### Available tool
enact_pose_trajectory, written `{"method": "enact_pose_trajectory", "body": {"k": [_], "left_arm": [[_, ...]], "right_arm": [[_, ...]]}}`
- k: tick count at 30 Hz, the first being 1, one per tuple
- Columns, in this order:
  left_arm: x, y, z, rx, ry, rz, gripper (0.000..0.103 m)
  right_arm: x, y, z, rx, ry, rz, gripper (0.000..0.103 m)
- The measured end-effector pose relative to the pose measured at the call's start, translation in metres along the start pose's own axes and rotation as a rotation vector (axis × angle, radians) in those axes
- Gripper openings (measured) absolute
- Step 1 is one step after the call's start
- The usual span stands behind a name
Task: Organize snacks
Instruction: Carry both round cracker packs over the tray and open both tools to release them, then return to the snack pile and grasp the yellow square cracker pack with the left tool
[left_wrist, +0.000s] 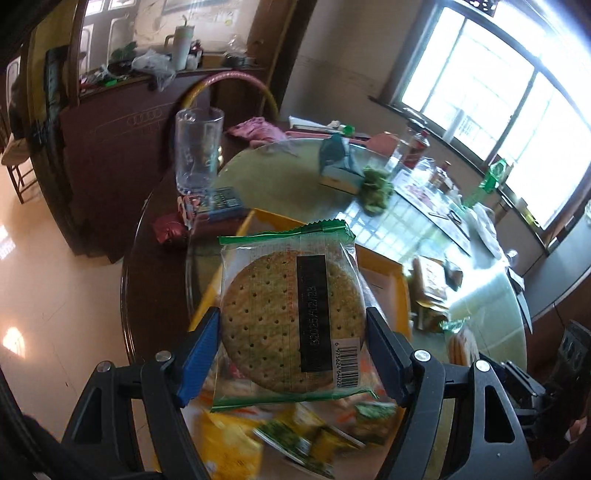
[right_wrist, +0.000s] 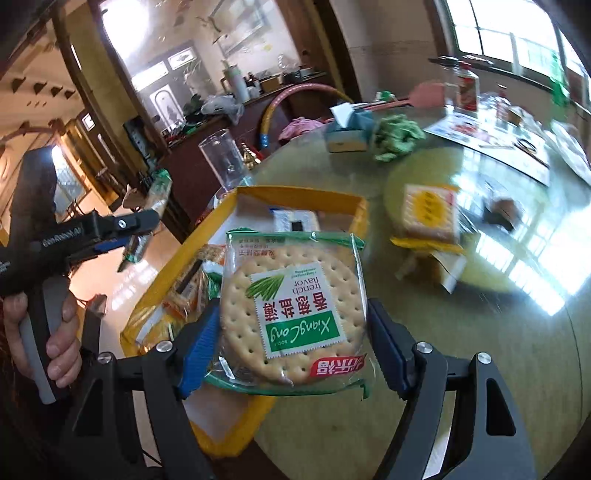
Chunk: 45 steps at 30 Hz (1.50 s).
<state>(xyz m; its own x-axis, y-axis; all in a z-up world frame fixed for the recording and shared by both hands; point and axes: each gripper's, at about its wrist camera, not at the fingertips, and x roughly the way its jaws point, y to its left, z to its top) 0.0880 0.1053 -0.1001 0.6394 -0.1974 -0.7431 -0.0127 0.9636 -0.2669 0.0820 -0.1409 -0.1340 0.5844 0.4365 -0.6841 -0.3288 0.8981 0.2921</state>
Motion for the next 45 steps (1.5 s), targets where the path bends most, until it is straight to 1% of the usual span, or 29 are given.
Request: {"method": "enact_pose_trajectory", "body": {"k": [3, 11, 14, 18, 21, 24, 27, 31, 33, 34, 37, 38, 39, 41, 42, 43, 45], "left_arm": [[0.016, 0.01, 0.008, -0.005, 0.022, -0.014, 0.076], [0.057, 0.017, 0.03, 0.025, 0.077, 0.002, 0.076], [0.073, 0.022, 0.033, 0.021, 0.111, 0.008, 0.076], [0.091, 0.024, 0.034, 0.034, 0.155, 0.035, 0.076], [0.093, 0.019, 0.034, 0.07, 0.156, 0.049, 0.076], [0.096, 0.018, 0.036, 0.085, 0.163, 0.057, 0.077], [0.099, 0.018, 0.037, 0.091, 0.177, 0.063, 0.078], [0.106, 0.021, 0.04, 0.072, 0.202, 0.061, 0.078], [0.109, 0.022, 0.04, 0.067, 0.219, 0.058, 0.079], [0.109, 0.022, 0.04, 0.066, 0.222, 0.059, 0.079], [0.107, 0.022, 0.04, 0.063, 0.229, 0.057, 0.079], [0.105, 0.023, 0.04, 0.06, 0.223, 0.056, 0.079], [0.101, 0.024, 0.04, 0.064, 0.208, 0.075, 0.079], [0.09, 0.023, 0.037, 0.069, 0.157, 0.143, 0.079], [0.082, 0.021, 0.035, 0.072, 0.134, 0.162, 0.079], [0.073, 0.018, 0.03, 0.076, 0.118, 0.161, 0.079], [0.053, 0.007, 0.018, 0.088, 0.084, 0.13, 0.079]], "right_arm": [[0.017, 0.01, 0.014, -0.008, 0.026, 0.008, 0.076], [0.084, 0.043, 0.044, -0.115, 0.098, -0.1, 0.076], [0.104, 0.053, 0.047, -0.158, 0.126, -0.149, 0.076], [0.118, 0.063, 0.044, -0.21, 0.139, -0.204, 0.076], [0.127, 0.067, 0.041, -0.238, 0.145, -0.265, 0.076], [0.133, 0.067, 0.039, -0.236, 0.162, -0.252, 0.077], [0.133, 0.067, 0.039, -0.237, 0.154, -0.244, 0.077], [0.131, 0.061, 0.04, -0.2, 0.157, -0.196, 0.082], [0.128, 0.057, 0.04, -0.177, 0.153, -0.173, 0.083], [0.125, 0.055, 0.04, -0.17, 0.149, -0.161, 0.085], [0.117, 0.055, 0.039, -0.164, 0.136, -0.138, 0.085], [0.112, 0.055, 0.039, -0.166, 0.128, -0.129, 0.085], [0.107, 0.055, 0.038, -0.166, 0.118, -0.125, 0.085], [0.094, 0.053, 0.036, -0.155, 0.095, -0.119, 0.085], [0.086, 0.051, 0.035, -0.146, 0.081, -0.112, 0.085], [0.076, 0.048, 0.033, -0.134, 0.065, -0.104, 0.085], [0.055, 0.039, 0.028, -0.096, 0.033, -0.096, 0.085]]}}
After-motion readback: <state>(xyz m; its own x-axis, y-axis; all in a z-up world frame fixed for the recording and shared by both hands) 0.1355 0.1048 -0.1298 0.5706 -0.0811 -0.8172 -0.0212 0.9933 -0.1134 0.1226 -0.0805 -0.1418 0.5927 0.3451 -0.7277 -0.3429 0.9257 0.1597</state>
